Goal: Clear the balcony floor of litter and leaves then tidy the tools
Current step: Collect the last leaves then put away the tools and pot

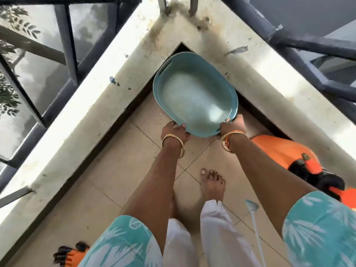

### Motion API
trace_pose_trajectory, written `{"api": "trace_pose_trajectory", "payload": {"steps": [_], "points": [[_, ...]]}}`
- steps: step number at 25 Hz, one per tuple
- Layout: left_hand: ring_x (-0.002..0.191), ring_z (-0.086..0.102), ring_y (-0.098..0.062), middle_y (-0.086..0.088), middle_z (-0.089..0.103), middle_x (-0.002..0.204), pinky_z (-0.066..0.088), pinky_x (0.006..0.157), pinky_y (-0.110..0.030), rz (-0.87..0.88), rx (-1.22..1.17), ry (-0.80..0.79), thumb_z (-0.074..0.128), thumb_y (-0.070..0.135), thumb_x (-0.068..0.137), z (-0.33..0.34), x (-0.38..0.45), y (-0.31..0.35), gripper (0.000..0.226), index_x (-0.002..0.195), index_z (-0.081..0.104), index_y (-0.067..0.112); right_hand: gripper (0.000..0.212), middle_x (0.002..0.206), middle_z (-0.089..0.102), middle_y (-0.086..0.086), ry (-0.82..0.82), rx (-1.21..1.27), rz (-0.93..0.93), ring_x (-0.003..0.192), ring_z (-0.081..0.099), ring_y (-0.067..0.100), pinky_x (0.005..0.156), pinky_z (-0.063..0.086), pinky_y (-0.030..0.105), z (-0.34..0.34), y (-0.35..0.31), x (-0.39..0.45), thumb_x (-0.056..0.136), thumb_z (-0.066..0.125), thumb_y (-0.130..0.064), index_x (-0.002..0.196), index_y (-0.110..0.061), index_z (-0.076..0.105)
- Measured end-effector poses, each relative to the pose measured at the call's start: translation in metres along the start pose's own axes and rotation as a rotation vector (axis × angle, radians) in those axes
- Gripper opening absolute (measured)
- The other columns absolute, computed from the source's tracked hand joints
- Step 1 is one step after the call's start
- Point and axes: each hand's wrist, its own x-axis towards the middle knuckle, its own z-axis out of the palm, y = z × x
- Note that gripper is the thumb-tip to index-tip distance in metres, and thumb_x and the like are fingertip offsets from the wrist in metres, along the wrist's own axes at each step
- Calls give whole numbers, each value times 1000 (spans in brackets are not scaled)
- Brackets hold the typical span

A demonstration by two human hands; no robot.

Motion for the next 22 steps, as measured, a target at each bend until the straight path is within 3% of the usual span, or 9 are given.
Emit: {"api": "trace_pose_trajectory", "payload": {"steps": [6,8,10,13,15,19,22], "points": [[96,66,-35,-17,63,116,54,89,-47,23,98,12,69,13,85,-6,10,6,38,120,55,12,23,92,53,6,1,-29,-46,89,65,37,78,55,48,1,-1,7,80,57,-21,97,-16,42],[102,63,-32,-13,59,124,52,93,-45,59,358,43,67,29,87,-17,-6,1,50,131,49,15,25,100,55,9,21,-65,-46,95,63,35,82,52,44,-6,-1,-3,85,57,-29,99,-15,41],[111,58,-31,-10,56,129,49,96,-42,159,644,106,58,35,92,-34,-35,-7,49,135,46,15,28,104,55,13,84,-315,-131,102,57,33,79,44,36,-19,-2,-30,91,49,-29,108,-8,42],[120,49,-30,-11,53,131,45,97,-39,300,918,148,46,26,96,-59,-98,-16,41,135,45,12,29,109,55,20,132,-686,-526,105,52,38,77,43,40,-43,-8,-94,92,42,-24,110,-2,50],[121,47,-30,-11,52,130,42,96,-40,395,1024,142,43,23,96,-79,-148,-20,38,132,47,11,26,102,55,22,57,-851,-860,98,53,39,71,45,41,-59,-16,-139,91,44,-20,101,1,56],[119,47,-29,-9,53,129,41,94,-39,484,981,184,44,22,95,-120,-254,-37,35,127,51,12,13,70,54,22,-138,-1017,-1493,65,56,38,46,44,36,-89,-40,-240,71,68,-5,71,2,57],[118,47,-28,-7,52,129,39,92,-38,481,887,304,43,18,93,-154,-317,-62,35,126,53,13,16,65,54,20,-274,-1096,-1751,60,55,36,44,43,35,-98,-43,-316,65,72,-4,66,0,57]]}}
